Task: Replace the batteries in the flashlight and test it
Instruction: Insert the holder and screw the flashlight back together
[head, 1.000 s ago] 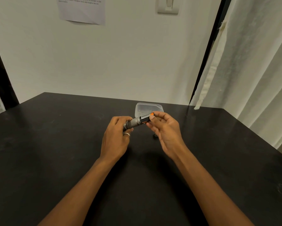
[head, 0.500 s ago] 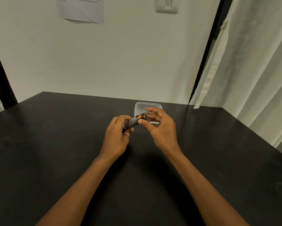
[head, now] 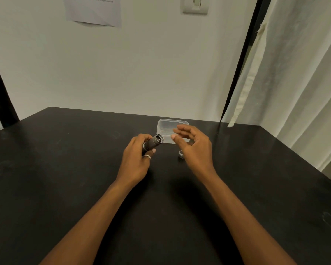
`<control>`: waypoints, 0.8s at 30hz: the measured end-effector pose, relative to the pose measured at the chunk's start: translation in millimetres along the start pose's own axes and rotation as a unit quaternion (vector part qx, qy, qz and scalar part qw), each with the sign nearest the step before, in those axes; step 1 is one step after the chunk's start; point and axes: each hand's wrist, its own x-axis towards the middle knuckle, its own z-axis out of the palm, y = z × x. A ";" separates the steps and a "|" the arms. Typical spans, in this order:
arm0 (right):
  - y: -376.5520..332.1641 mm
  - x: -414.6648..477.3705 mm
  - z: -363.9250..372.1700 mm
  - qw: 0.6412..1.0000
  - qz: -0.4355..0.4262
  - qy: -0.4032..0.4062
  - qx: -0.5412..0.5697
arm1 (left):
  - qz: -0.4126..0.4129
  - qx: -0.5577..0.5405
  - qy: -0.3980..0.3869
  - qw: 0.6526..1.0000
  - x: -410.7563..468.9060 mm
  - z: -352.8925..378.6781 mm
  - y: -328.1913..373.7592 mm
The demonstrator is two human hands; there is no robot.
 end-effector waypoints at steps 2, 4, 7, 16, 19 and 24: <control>7.3 4.6 -8.2 0.997 -0.001 0.027 -0.079 | -0.002 0.008 -0.002 1.000 0.0 0.4 -0.1; 17.8 6.6 -15.6 0.986 0.000 0.028 -0.164 | -0.005 0.013 -0.003 1.000 -0.3 0.8 0.1; 28.7 6.3 -20.5 0.965 0.009 -0.009 -0.261 | -0.004 0.020 -0.002 1.000 -0.5 1.3 -1.2; 34.9 -4.6 -14.2 0.892 0.042 -0.147 -0.425 | -0.001 0.027 -0.001 1.000 0.9 2.5 -4.5; 35.2 -2.6 -13.0 0.915 0.011 -0.115 -0.386 | -0.004 0.027 -0.003 1.000 0.9 2.7 -4.3; 24.4 1.6 -13.0 0.988 0.024 -0.005 -0.151 | -0.007 0.029 -0.006 1.000 1.0 2.3 -4.0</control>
